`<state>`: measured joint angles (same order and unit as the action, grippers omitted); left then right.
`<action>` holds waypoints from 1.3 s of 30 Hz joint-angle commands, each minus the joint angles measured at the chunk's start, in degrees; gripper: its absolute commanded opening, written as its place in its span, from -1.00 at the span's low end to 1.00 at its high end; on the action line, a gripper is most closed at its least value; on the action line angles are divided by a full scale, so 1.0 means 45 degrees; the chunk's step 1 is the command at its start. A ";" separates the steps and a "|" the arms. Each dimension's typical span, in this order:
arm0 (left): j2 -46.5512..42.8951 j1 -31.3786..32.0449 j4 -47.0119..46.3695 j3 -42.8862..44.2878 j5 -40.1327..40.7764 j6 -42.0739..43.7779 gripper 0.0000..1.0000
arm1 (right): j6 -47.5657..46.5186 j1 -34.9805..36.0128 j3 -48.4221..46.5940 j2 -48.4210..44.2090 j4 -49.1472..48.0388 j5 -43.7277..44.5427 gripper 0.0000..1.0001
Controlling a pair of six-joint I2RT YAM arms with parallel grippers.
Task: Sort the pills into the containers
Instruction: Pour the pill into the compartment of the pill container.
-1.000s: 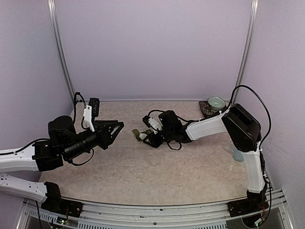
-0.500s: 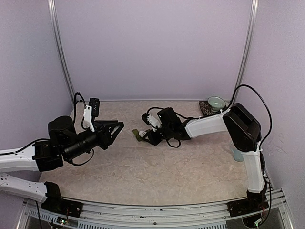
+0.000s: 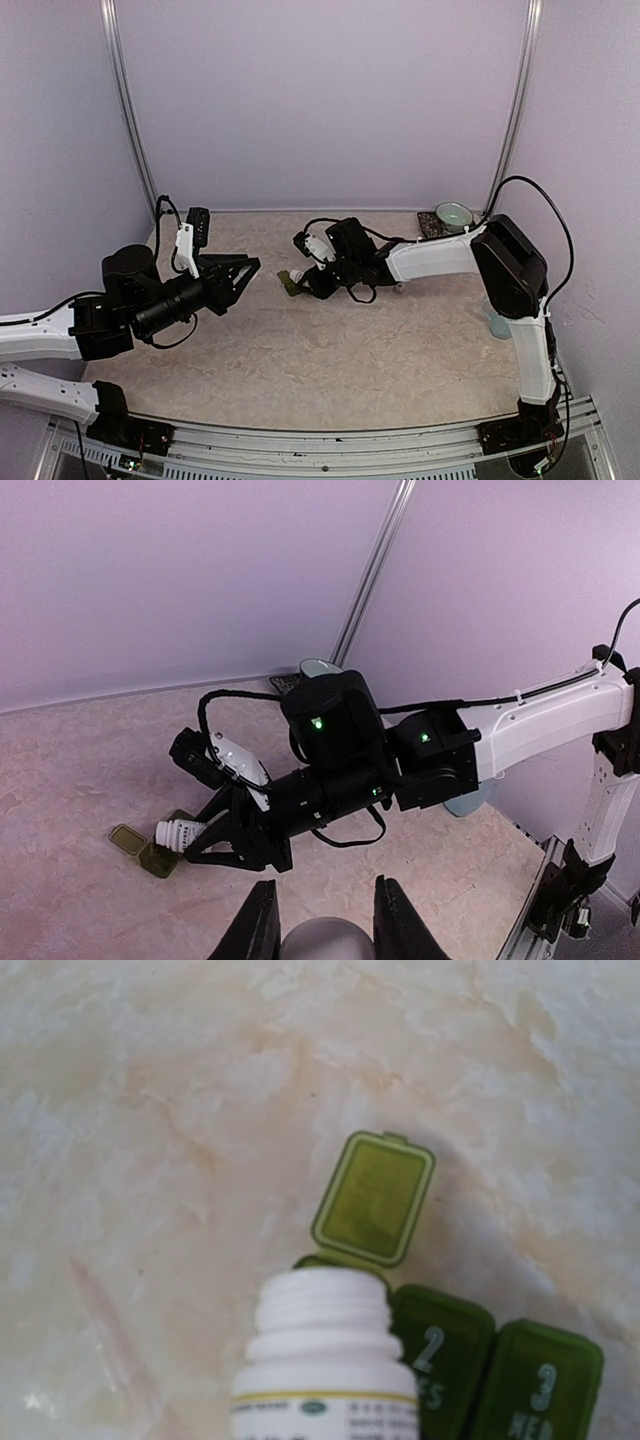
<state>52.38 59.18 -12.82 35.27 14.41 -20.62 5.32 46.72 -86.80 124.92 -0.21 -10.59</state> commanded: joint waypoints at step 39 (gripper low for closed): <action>-0.0204 -0.0065 -0.0491 -0.0331 0.0041 -0.0046 -0.63 | -0.0304 0.0262 -0.1647 0.0789 0.2176 -0.0002 -1.00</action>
<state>52.23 59.18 -13.30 34.59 14.41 -20.62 4.10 47.31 -92.20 127.28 7.25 -10.46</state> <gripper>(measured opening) 0.282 0.320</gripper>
